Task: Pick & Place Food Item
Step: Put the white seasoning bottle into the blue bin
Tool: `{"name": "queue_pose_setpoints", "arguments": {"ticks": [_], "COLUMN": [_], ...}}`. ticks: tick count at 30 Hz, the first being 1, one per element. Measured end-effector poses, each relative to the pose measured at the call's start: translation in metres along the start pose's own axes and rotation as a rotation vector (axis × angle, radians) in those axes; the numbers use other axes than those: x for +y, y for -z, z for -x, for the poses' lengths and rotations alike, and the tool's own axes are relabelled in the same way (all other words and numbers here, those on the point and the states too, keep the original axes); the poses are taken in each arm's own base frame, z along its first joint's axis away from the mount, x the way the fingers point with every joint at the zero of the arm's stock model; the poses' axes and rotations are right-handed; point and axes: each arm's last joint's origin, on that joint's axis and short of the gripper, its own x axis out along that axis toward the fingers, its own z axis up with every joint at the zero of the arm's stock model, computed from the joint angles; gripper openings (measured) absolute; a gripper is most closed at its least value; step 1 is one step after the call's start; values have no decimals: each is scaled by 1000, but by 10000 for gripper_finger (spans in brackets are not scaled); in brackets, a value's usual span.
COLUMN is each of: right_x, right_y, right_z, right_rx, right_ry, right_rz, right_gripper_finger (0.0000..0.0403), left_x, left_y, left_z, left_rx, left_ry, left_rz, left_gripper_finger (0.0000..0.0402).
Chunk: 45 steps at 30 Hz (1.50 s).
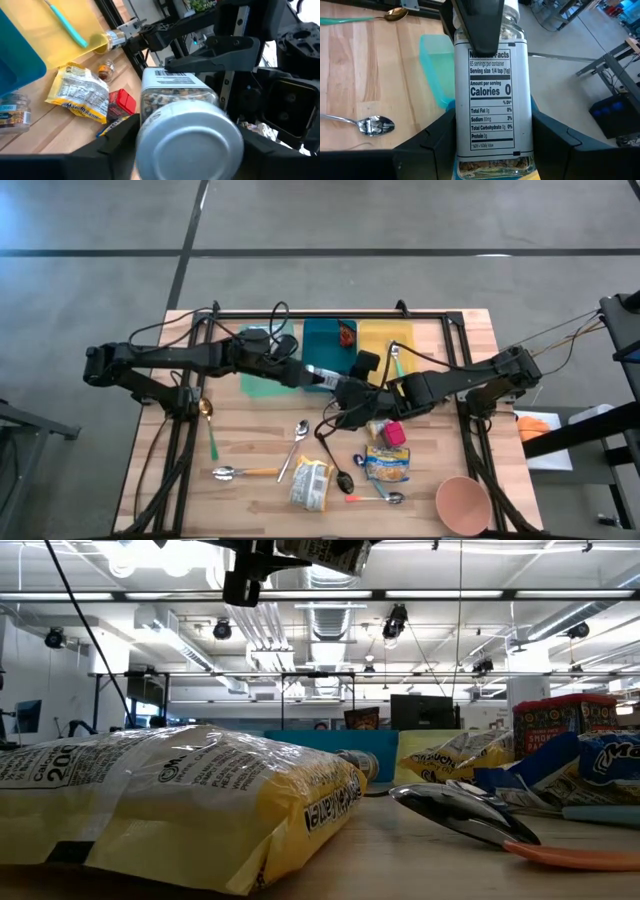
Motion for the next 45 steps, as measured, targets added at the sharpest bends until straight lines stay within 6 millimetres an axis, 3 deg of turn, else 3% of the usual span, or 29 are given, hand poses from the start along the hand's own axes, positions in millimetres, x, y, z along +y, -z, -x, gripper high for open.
{"name": "queue_pose_setpoints", "arguments": {"ticks": [2, 13, 19, 23, 36, 45], "right_x": [0, 0, -3, -10, -43, -47], "right_y": [0, 0, -1, -2, -1, 3], "right_z": [0, 0, 3, 9, 42, 47], "right_rx": [1, 1, -6, -1, 97, 138], "right_ry": [-2, -3, 4, 55, 107, 119], "right_rz": [-1, 0, -121, -153, -259, -252], "right_gripper_finger": [193, 196, 320, 368, 378, 379], "left_x": [0, 0, 2, 9, 27, 1], "left_y": [0, 0, -1, -3, -24, -57], "left_z": [0, 0, 0, 2, 12, 19], "left_rx": [5, 11, 1, -7, -25, -13], "left_ry": [-1, 2, -11, -80, -247, -457], "left_rz": [-4, -17, 10, 28, 85, -84], "left_gripper_finger": [200, 200, 200, 200, 200, 200]}}
